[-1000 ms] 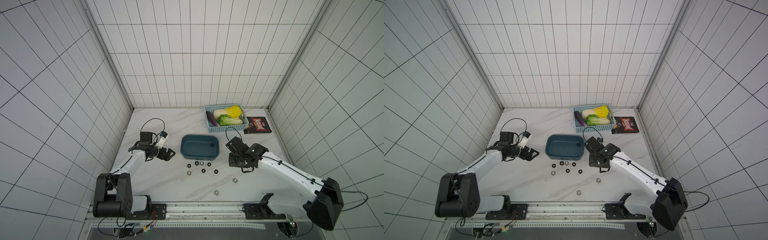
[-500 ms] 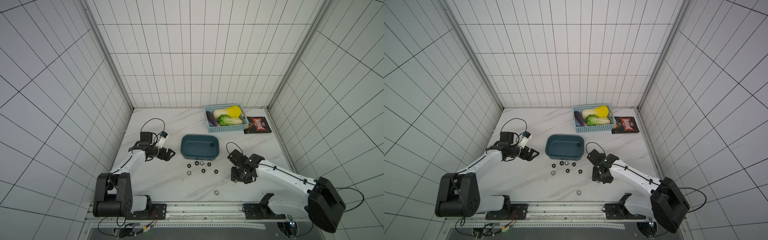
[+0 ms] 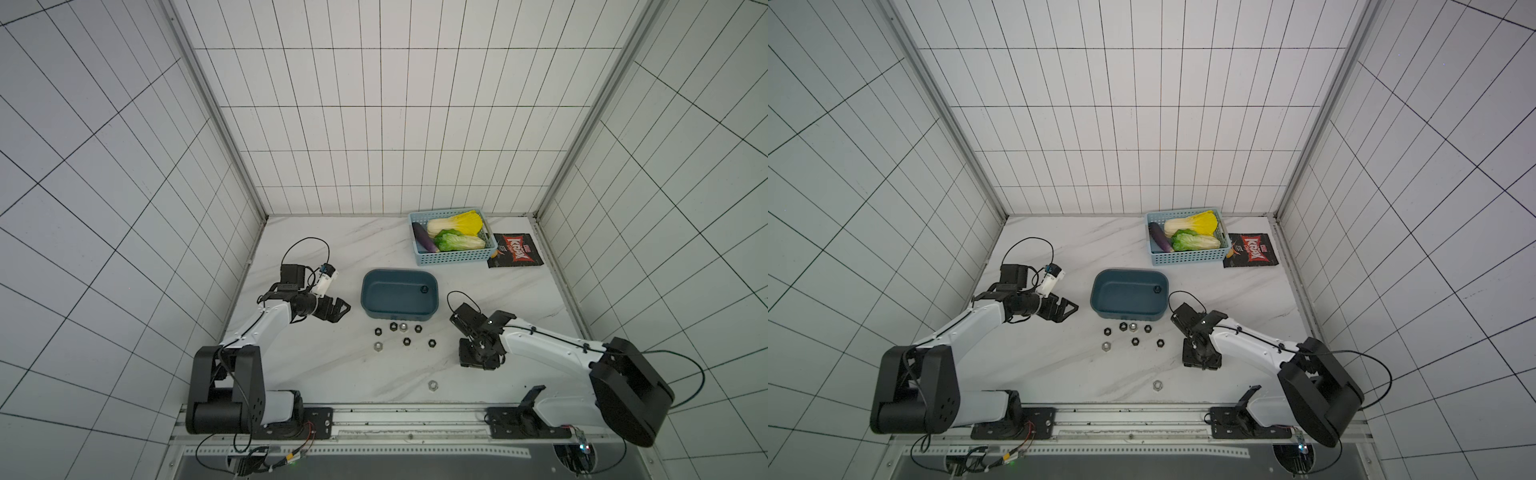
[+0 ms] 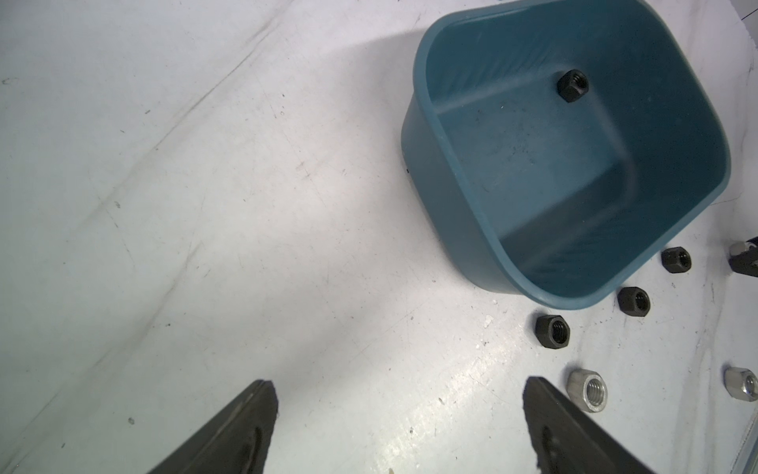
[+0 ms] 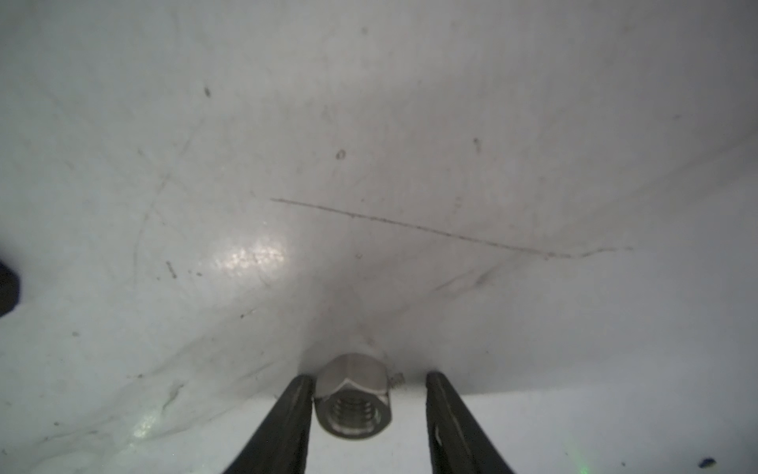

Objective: Put the nuts on the desktop into the storage box
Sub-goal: Pick up the nut from the center of the board, then place the nut in the storage box.

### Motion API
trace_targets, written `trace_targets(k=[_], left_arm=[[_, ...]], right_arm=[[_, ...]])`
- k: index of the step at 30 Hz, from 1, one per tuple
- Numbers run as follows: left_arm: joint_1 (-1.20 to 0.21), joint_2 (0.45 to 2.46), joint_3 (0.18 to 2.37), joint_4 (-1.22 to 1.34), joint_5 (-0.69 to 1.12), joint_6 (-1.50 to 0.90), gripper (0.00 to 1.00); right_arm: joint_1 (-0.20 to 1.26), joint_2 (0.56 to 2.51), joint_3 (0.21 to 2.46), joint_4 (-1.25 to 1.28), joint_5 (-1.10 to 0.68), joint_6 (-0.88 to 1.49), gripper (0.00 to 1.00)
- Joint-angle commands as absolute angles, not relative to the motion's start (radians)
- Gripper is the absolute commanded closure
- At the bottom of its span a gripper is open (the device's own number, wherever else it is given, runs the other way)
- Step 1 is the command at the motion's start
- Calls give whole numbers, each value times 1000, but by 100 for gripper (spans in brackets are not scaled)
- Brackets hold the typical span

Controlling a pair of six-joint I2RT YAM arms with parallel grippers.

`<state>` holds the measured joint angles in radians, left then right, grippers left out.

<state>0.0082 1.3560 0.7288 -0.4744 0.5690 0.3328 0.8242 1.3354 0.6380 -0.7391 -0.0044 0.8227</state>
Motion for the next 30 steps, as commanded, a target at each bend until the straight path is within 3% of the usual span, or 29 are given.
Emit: trace_targets(k=[1,9,21,30], left_arm=[[7,1353,719,-465,566,342,3],[8,1355,719,-465,569,344,3],[8,1347,719,-470,572,347,2],[6,1345,717,-469,563,347,3]], right_arm=[[818,1370,604,-678,5,832,60],[809,1344,605,-688,35,819,79],[808,1251,843,-870,115,743,80],[809,1471,1218,-843,100,636,80]])
